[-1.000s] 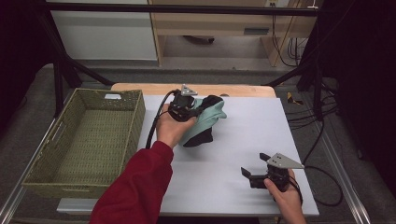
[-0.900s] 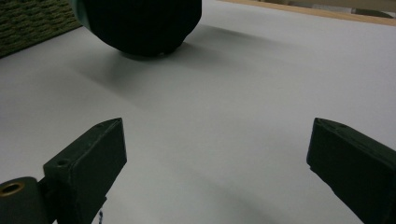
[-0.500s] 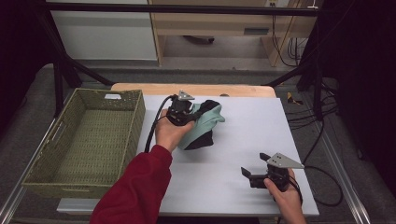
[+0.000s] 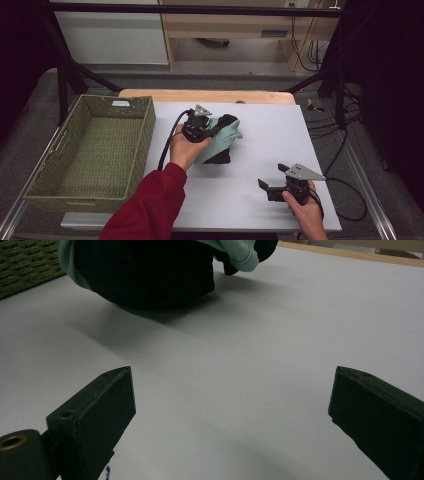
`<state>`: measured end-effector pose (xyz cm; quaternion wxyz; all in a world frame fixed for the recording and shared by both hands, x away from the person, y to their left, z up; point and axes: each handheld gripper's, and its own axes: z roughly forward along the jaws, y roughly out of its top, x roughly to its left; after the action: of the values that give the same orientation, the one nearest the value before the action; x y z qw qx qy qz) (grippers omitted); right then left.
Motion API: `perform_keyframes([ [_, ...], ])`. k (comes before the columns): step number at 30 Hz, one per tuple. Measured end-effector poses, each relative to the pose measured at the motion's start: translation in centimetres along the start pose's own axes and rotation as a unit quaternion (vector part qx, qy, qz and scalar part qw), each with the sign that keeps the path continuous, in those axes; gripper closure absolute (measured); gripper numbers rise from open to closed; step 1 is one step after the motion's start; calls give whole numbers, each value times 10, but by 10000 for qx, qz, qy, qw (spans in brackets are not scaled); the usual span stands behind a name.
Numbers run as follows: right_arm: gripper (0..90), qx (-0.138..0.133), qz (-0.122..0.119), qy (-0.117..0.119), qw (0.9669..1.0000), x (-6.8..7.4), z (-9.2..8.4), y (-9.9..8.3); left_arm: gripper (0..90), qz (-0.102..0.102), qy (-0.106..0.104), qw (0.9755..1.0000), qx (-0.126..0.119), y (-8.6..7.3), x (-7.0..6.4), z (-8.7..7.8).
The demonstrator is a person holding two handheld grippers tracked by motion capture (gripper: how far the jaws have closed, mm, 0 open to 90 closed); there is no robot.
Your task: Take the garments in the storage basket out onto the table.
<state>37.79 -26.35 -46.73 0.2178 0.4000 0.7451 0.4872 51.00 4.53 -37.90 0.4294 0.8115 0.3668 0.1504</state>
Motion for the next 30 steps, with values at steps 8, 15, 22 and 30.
perform_keyframes([
  [8, 47, 6, -24, 1, 10000, 1, -1, 0, 746, 13, -49, 10000, -70, -9, -10, 1],
  [15, 47, 14, -29, -18, 10000, 1, 0, 0, 560, 91, 80, 9990, -434, -8, -17, -13],
  [22, 47, 27, -53, -5, 10000, 1, 0, 0, 353, 41, 340, 9966, -754, -11, -15, -35],
  [30, 47, 61, -63, -28, 10000, 2, 1, 0, 199, 24, 610, 9958, -682, -33, -16, -50],
])
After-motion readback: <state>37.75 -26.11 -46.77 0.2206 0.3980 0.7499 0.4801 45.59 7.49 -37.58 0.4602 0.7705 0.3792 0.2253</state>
